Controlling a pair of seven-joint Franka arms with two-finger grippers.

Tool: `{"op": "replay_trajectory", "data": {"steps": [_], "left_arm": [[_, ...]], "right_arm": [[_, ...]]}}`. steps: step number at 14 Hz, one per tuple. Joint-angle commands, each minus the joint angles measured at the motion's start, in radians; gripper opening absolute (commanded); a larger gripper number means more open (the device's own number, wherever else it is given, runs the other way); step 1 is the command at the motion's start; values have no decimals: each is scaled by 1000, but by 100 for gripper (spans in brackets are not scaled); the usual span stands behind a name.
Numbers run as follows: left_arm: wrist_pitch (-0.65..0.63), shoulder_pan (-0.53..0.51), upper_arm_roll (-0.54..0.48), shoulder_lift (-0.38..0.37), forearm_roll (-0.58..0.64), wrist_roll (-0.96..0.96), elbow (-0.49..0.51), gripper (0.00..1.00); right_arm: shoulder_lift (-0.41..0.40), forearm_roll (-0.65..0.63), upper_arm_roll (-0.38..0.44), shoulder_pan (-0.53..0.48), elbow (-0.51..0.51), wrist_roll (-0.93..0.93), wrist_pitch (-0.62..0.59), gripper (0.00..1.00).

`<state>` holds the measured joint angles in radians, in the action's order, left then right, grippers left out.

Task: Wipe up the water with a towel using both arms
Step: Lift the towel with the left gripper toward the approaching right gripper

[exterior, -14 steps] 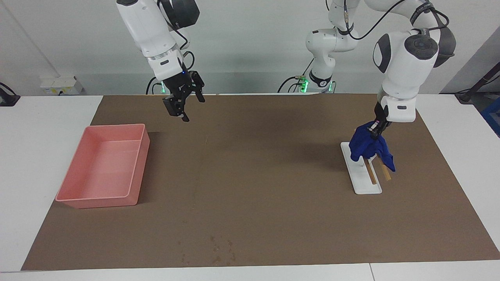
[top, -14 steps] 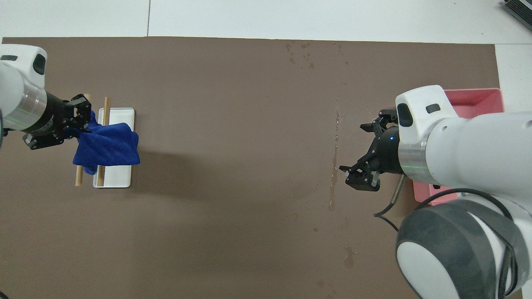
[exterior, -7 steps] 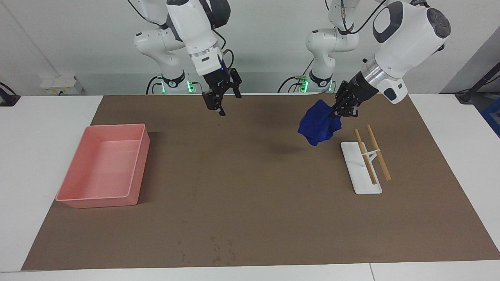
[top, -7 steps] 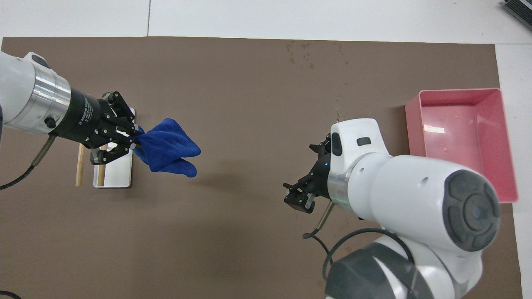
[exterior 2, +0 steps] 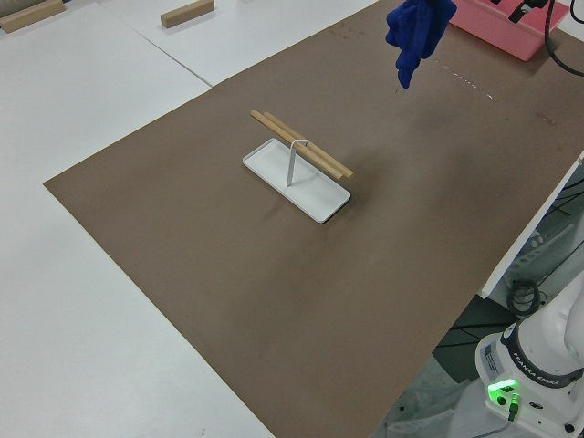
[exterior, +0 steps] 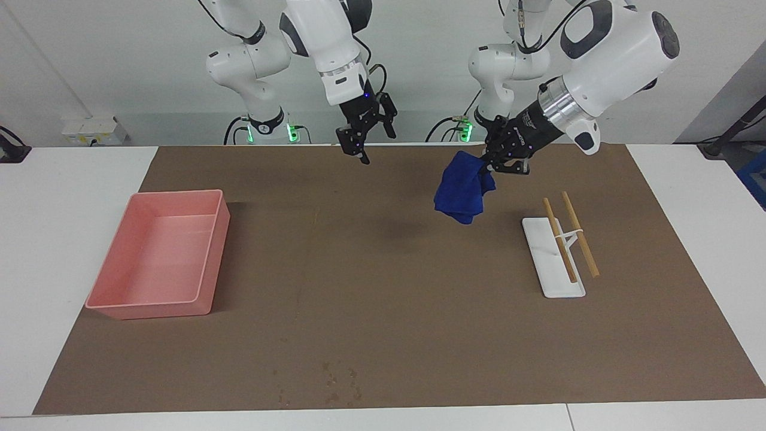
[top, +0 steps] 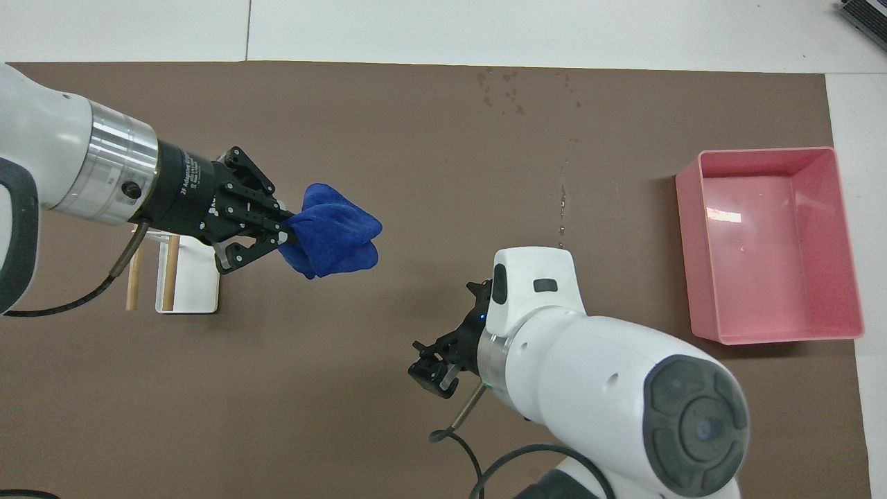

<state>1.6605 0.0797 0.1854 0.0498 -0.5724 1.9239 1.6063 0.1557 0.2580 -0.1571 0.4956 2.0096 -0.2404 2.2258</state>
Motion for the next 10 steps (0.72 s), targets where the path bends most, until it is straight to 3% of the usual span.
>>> {"op": "replay_trajectory", "data": {"steps": [1, 10], "left_arm": [[21, 22, 20, -14, -26, 52, 12, 0], [-78, 161, 23, -67, -24, 104, 55, 0]], "right_arm": [[16, 10, 5, 26, 23, 32, 60, 100], [-61, -158, 4, 52, 23, 30, 253, 100]]}}
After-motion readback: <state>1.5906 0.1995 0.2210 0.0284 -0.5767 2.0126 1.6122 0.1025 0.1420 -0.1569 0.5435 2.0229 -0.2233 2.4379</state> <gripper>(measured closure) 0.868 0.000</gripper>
